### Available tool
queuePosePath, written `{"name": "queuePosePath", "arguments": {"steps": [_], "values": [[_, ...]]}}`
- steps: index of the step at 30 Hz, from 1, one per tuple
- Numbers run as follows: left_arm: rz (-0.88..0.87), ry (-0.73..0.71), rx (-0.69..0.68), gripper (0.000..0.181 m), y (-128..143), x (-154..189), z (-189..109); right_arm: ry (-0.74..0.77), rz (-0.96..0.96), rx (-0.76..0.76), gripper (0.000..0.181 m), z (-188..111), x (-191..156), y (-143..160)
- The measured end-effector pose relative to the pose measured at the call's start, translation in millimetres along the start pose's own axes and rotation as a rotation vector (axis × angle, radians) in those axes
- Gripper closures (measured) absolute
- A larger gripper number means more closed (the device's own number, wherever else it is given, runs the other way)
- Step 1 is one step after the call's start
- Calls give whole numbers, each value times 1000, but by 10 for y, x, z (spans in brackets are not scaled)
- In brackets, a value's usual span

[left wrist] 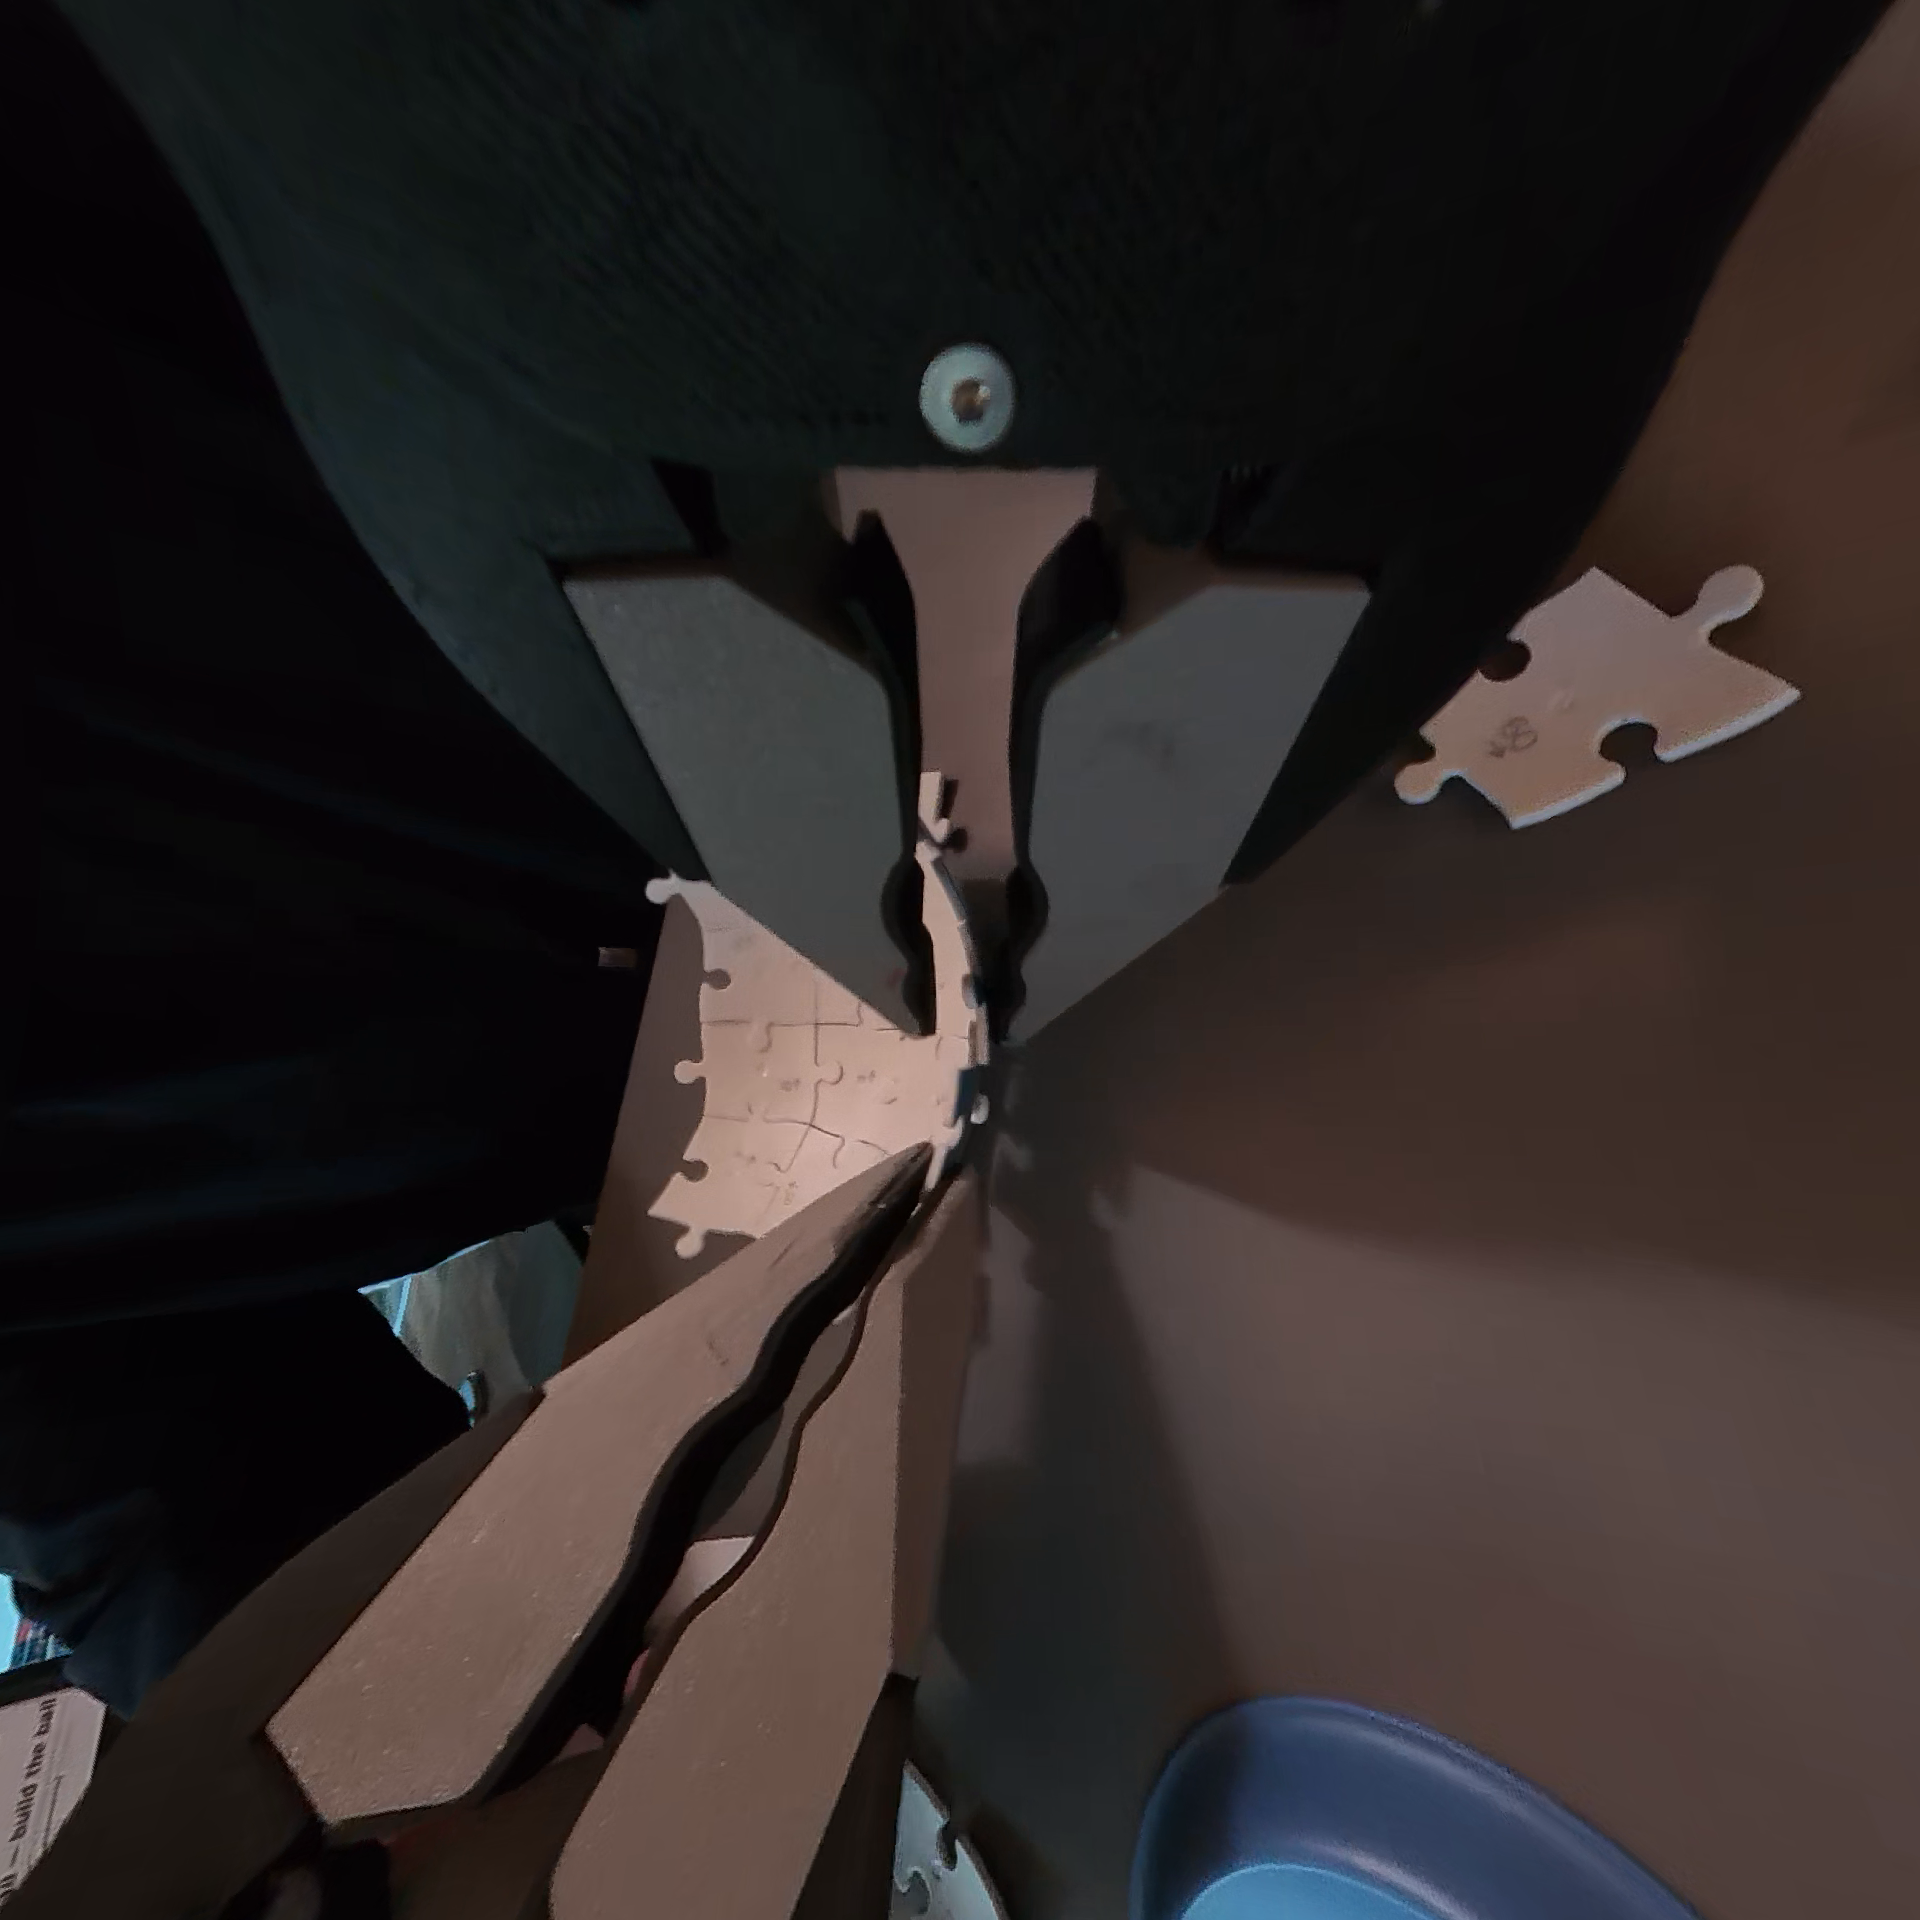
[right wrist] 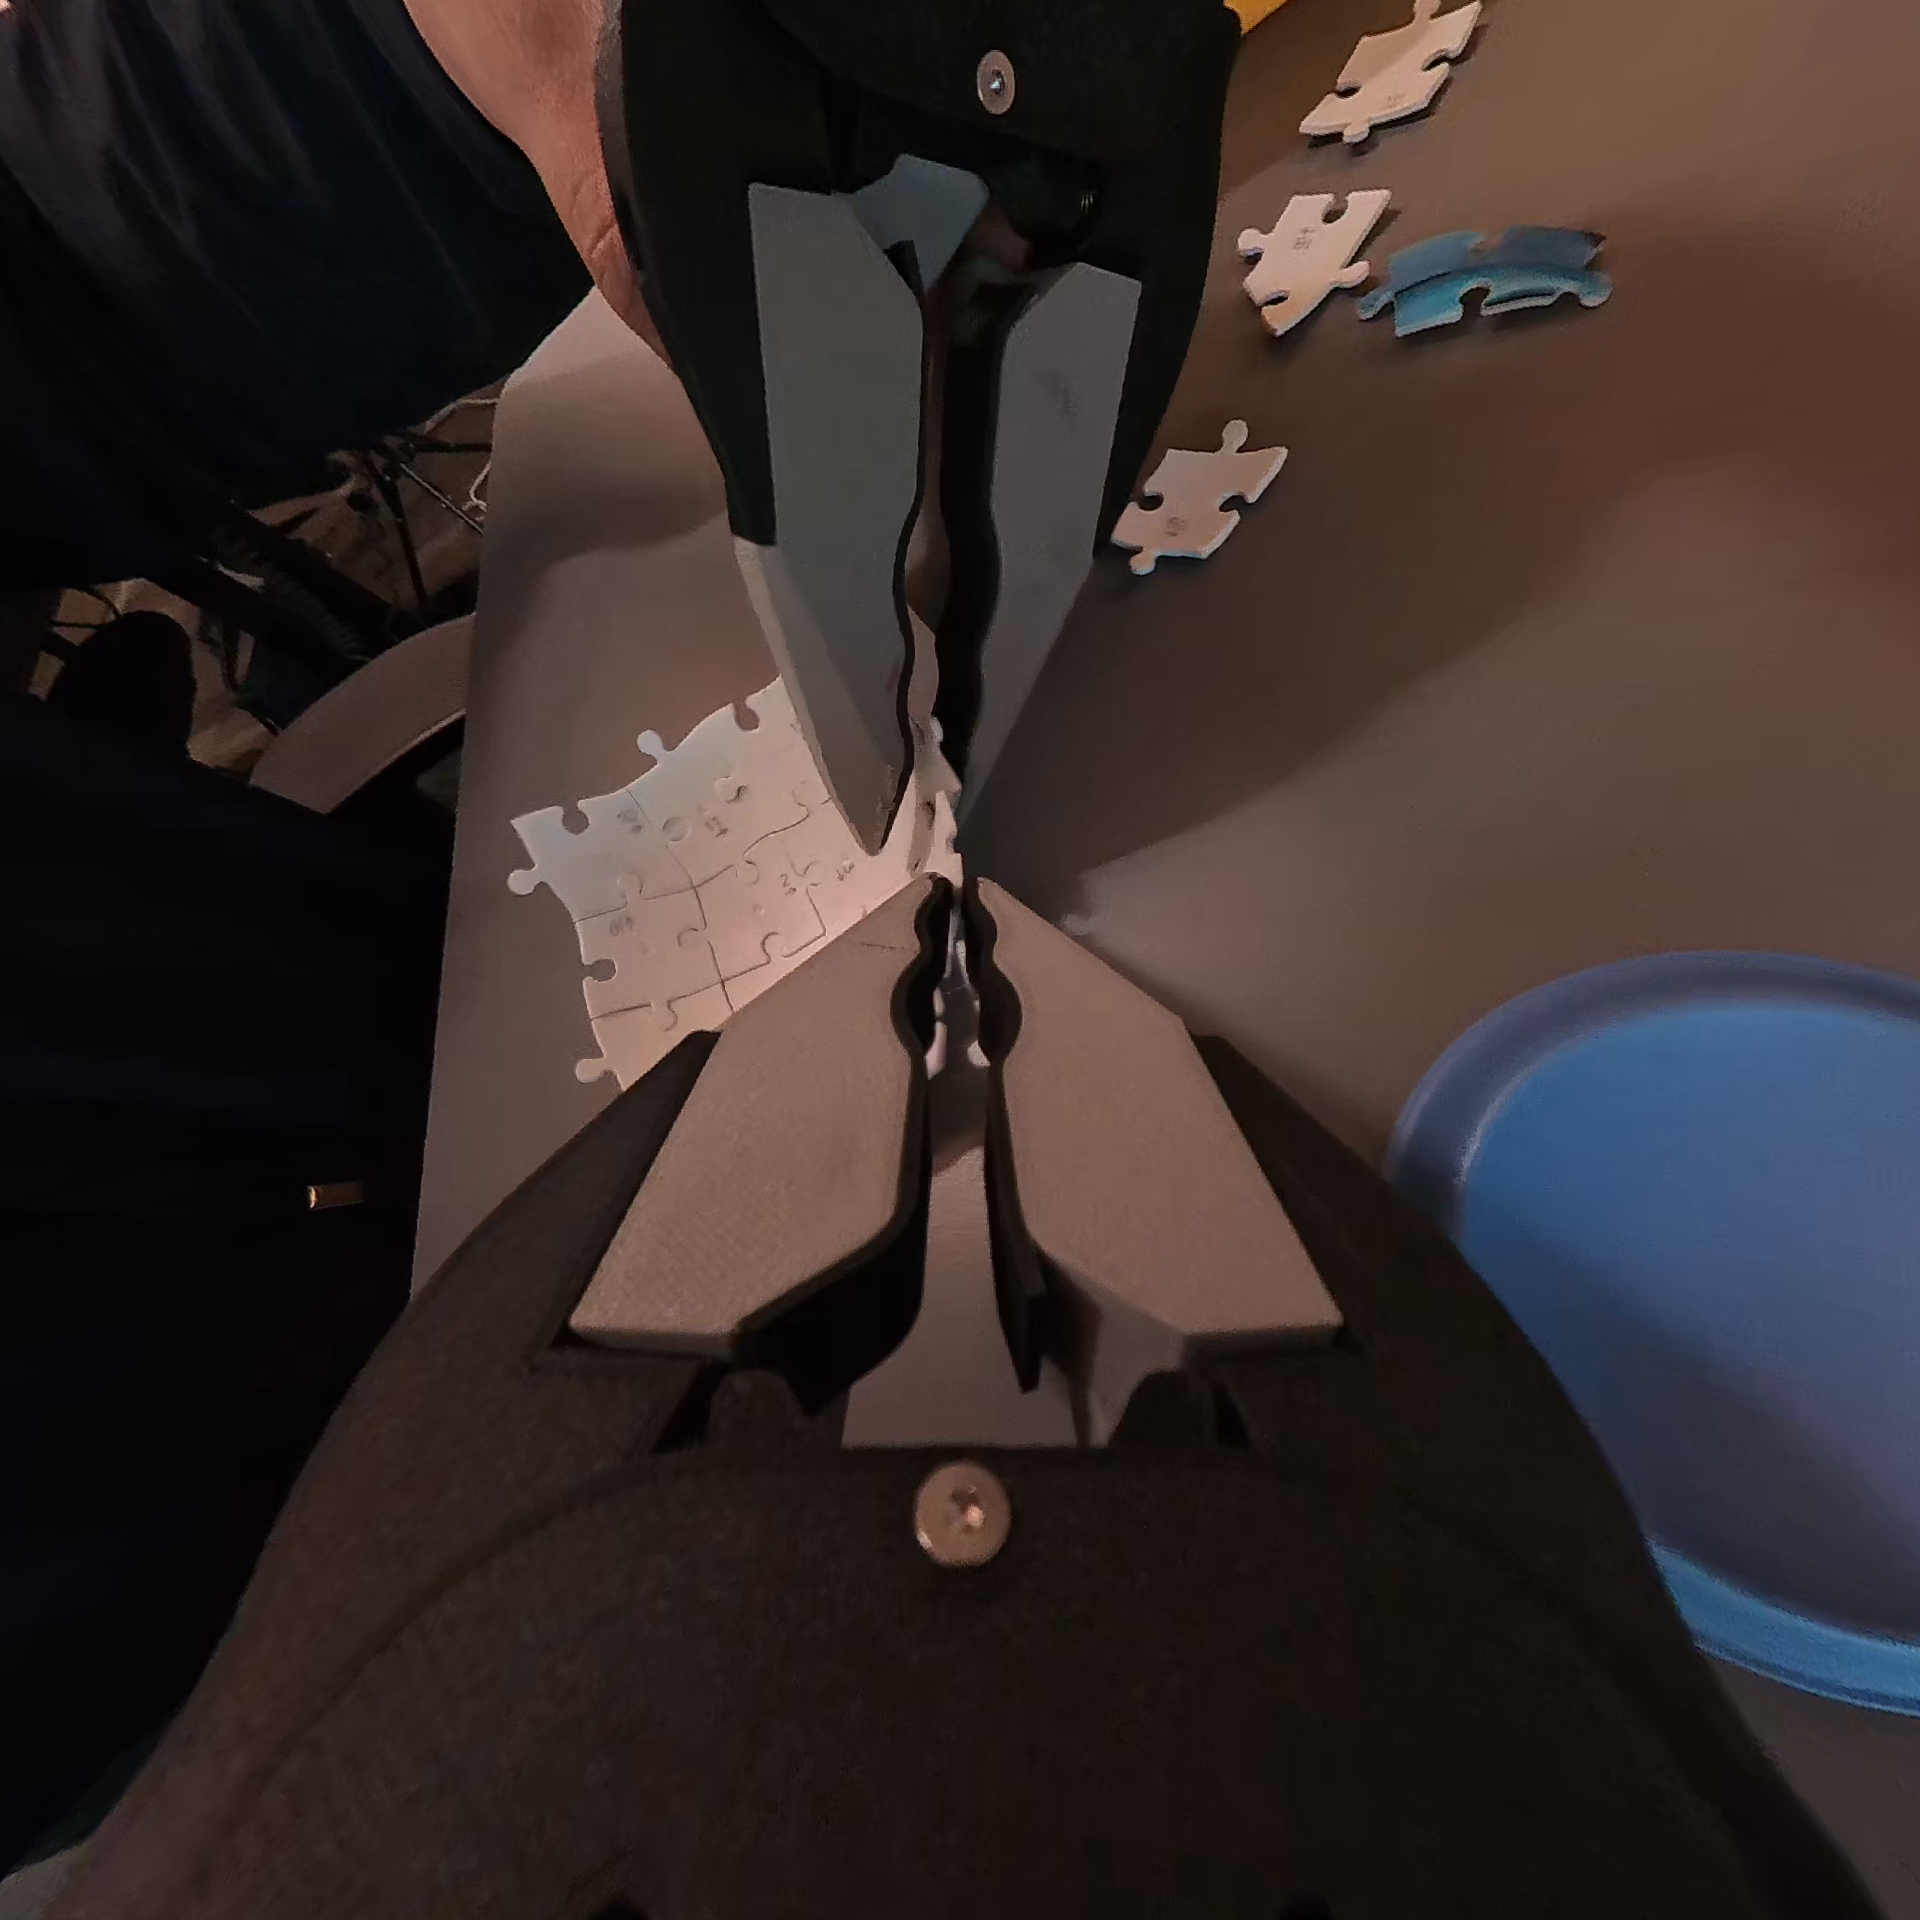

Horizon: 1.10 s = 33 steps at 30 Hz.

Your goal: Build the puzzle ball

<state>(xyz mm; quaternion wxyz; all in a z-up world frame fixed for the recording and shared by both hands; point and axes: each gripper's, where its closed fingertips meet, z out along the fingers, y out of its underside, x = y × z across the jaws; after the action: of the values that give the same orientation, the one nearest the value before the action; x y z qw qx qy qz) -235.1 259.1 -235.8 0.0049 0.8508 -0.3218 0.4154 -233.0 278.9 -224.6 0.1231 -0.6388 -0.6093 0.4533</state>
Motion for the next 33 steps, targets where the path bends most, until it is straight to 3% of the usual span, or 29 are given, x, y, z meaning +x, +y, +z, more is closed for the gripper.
{"name": "queuePosePath", "arguments": {"steps": [33], "values": [[6, -34, 32, 179, 32, -13, 76, -66, -18, 23, 181, 53, -51, 9]]}}
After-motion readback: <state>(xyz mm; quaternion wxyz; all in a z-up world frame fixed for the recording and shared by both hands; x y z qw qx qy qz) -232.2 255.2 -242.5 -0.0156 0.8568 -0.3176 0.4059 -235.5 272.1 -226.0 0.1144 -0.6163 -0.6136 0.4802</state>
